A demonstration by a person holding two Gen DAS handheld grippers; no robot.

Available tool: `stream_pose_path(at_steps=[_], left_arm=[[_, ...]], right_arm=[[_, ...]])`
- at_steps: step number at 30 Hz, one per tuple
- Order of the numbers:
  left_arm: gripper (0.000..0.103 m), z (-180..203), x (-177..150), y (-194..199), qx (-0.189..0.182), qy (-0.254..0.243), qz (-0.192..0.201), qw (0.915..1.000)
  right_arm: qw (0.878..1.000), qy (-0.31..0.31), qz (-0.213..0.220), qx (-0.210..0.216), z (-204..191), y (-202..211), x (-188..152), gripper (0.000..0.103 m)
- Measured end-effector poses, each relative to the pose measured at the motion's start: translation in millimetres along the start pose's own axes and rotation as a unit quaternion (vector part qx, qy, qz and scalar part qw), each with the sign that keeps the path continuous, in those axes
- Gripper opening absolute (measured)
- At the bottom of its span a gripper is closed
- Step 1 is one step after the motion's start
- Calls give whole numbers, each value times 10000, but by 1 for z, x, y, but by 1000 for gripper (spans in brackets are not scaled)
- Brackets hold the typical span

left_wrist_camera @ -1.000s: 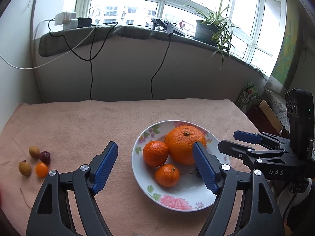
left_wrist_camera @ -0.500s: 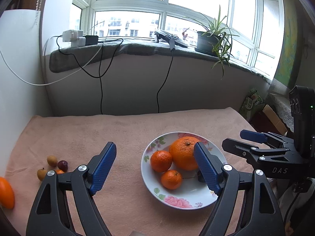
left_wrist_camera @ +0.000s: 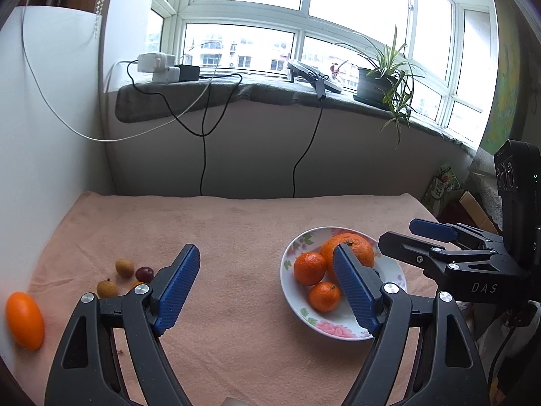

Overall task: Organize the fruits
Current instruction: 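Withdraw both open grippers from the plate toward the remaining fruits on the towel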

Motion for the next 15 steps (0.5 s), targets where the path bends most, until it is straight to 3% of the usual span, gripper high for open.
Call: stream_pose_path(at_steps=[15], left_arm=[[81, -75, -41, 20, 495, 405, -249, 9976]], right_arm=[[9976, 487, -219, 432, -71, -29, -6, 91]])
Point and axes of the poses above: each gripper's, at about its wrist camera, not at the fingertips, and y roughly against the way its jaws point, z to its right, x to its top, the point moved 4 cm from there along -y, roughly the way its jaws point, and after that the axes turned 13 degrees about -y, right-handed, at the moved point
